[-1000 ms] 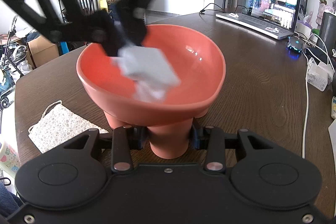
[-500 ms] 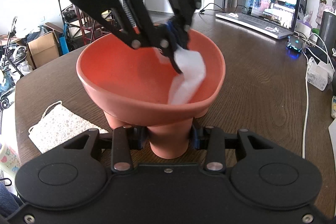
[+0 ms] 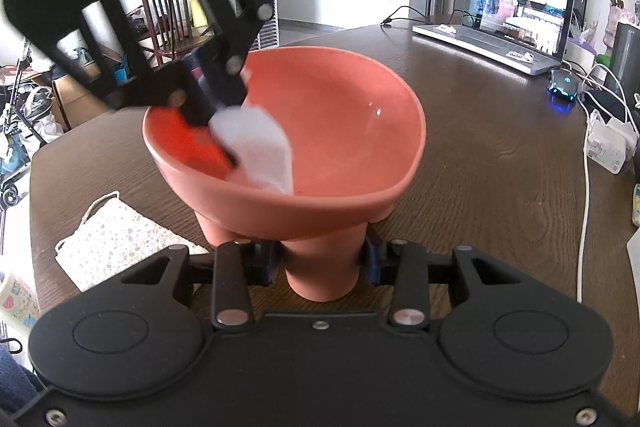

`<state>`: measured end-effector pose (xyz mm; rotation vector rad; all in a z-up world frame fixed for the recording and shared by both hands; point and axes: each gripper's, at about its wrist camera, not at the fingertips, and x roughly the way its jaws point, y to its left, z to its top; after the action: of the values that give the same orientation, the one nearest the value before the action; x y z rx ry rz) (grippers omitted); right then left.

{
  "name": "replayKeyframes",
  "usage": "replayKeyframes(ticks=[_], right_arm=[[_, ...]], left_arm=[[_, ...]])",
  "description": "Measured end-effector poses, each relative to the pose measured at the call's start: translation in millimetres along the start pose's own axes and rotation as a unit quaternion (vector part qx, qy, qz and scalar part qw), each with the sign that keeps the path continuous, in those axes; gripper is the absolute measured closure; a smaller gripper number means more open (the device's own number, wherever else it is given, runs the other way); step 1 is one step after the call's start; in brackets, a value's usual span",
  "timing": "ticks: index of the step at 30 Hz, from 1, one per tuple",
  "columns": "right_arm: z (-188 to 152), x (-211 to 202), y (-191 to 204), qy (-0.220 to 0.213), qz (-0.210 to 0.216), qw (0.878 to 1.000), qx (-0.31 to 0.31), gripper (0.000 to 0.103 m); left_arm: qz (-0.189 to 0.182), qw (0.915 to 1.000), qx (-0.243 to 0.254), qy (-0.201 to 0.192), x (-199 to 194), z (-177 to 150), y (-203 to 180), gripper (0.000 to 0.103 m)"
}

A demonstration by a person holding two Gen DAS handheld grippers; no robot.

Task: Clean bowl
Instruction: 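Rub the white tissue around the bowl's inner wall with the left gripper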

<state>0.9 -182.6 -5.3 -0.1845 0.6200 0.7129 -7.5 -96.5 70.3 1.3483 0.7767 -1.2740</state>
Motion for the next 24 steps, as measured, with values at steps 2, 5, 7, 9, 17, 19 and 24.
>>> replayKeyframes(ticks=[2,5,7,9,17,19,24], right_arm=[[-1,0,1,0.000,-0.001,1.000,-0.001,0.059],[-2,-1,2,0.000,-0.001,1.000,-0.001,0.059],[-2,-2,3,0.000,-0.001,1.000,-0.001,0.059],[-2,-2,3,0.000,-0.001,1.000,-0.001,0.059],[0,0,2,0.001,-0.003,1.000,0.000,0.059],[0,0,1,0.001,-0.003,1.000,0.000,0.059],[1,2,1,0.001,-0.003,1.000,0.000,0.059]], left_arm=[[-0.005,0.9999,0.001,-0.012,1,6,-1,0.100],[-0.001,0.9999,0.007,-0.015,5,11,-2,0.100],[0.005,0.9998,0.009,-0.019,9,14,0,0.100],[0.007,0.9995,0.005,-0.030,12,15,5,0.100],[0.038,0.9986,-0.020,-0.030,21,5,32,0.100],[0.046,0.9983,-0.026,-0.022,21,-1,36,0.100],[0.059,0.9974,-0.040,-0.008,19,-16,41,0.100]])
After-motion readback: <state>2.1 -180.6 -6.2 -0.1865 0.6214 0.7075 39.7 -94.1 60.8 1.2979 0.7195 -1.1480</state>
